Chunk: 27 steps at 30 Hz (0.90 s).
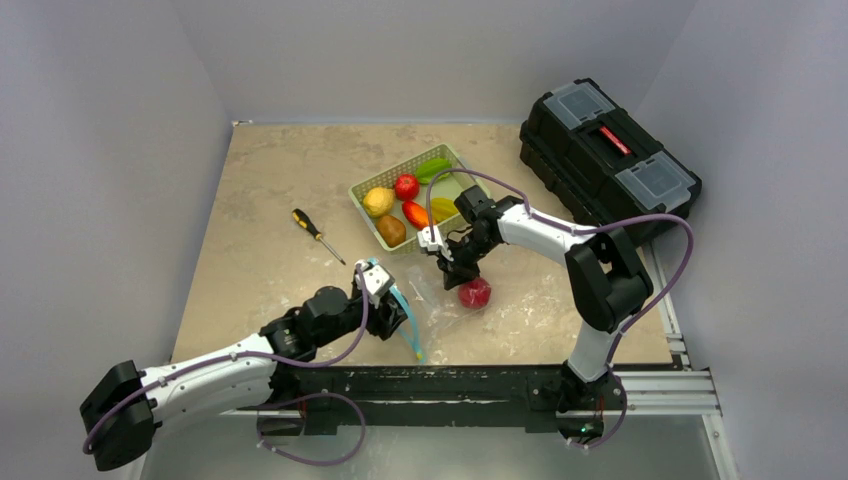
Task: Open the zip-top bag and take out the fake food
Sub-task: Pick up the fake fruit from the zipper food storage bag.
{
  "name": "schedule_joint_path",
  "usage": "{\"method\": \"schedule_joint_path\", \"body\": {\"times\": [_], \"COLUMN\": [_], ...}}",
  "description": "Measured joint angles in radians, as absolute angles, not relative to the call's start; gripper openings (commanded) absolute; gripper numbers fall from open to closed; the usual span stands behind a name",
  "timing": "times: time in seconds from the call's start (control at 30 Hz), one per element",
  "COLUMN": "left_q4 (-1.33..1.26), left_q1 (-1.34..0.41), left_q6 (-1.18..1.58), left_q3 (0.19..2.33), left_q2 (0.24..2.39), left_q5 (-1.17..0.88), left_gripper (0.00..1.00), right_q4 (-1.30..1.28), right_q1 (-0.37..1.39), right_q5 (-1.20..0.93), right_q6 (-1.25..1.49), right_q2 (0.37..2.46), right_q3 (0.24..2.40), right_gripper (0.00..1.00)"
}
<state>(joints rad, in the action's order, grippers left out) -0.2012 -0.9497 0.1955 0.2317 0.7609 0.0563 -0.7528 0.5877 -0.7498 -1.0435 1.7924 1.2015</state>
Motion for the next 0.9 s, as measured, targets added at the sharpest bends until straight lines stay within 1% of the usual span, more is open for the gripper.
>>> {"method": "schedule_joint_path", "body": {"times": [0.5,0.9], "left_q4": [-0.035,0.015], "left_q1": [-0.869,-0.815], "left_q6": [0.252,0.278], "left_q3": [0.29,0.292], "left_q2": [0.667,0.624], "left_q5": [0.022,-0.034], "left_gripper": [0.0,0.0], "right_q4": [-0.757,-0.757], "right_q1": [0.587,0.585], "right_q5": [-0.749,-0.743], "right_q6": [-1.06,-1.061], "right_q2": [1.792,1.792], "right_q3": [1.2,1.2], "right_gripper": [0.06,0.06]}}
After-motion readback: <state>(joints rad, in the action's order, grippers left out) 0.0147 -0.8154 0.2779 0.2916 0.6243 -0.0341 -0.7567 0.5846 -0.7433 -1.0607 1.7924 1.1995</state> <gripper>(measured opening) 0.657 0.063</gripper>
